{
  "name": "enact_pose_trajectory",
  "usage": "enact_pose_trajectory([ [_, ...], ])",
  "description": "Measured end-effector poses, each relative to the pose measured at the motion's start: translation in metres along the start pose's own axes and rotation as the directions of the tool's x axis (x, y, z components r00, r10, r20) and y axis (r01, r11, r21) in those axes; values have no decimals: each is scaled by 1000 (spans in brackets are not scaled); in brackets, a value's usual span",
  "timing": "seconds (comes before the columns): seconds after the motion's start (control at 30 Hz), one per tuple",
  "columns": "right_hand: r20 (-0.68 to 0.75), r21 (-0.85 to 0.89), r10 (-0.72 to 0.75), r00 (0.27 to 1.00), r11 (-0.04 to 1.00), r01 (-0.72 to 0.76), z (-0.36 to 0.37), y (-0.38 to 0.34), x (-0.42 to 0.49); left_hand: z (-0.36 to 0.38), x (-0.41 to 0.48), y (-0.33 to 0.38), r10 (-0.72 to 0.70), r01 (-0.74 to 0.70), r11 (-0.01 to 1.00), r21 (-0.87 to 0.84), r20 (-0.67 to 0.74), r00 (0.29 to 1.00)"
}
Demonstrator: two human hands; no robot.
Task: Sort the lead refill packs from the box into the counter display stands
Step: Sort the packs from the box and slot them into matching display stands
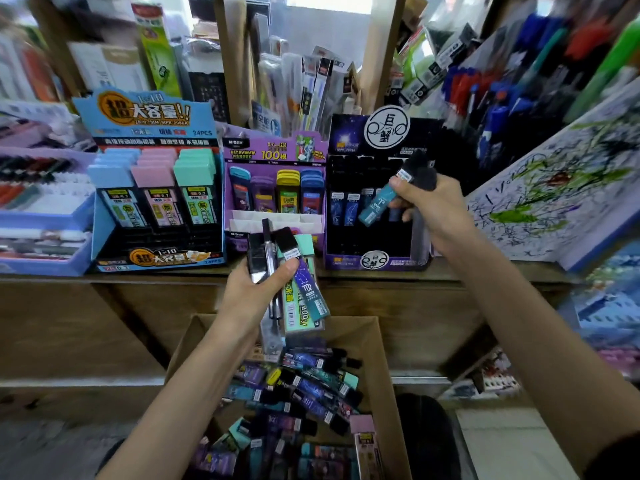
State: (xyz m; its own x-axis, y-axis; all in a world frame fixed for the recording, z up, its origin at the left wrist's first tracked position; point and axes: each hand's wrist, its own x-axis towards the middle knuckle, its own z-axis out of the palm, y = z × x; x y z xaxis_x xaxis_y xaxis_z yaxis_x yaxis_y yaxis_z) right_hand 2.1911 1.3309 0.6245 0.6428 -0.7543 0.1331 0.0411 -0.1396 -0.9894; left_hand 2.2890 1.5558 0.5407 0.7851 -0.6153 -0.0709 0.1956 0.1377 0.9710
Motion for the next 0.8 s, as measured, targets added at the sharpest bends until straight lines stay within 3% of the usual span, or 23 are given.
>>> enact_pose_trajectory([
  [0.1,92,-132,-4,996,991,16,-7,1,22,0,5,5,-3,3,1000,14,-11,1000],
  [0.23,183,-408,-62,981,903,133,-9,6,35,0,7,8,5,-4,1000,22,-18,1000],
  [0.4,203,-381,-118,972,905,190,-5,16,36,3,8,7,0,0,1000,29,-19,1000],
  [0.8,274,-364,-84,958,913,184,-5,18,50,10,11,6,1,-1,1000,22,4,1000],
])
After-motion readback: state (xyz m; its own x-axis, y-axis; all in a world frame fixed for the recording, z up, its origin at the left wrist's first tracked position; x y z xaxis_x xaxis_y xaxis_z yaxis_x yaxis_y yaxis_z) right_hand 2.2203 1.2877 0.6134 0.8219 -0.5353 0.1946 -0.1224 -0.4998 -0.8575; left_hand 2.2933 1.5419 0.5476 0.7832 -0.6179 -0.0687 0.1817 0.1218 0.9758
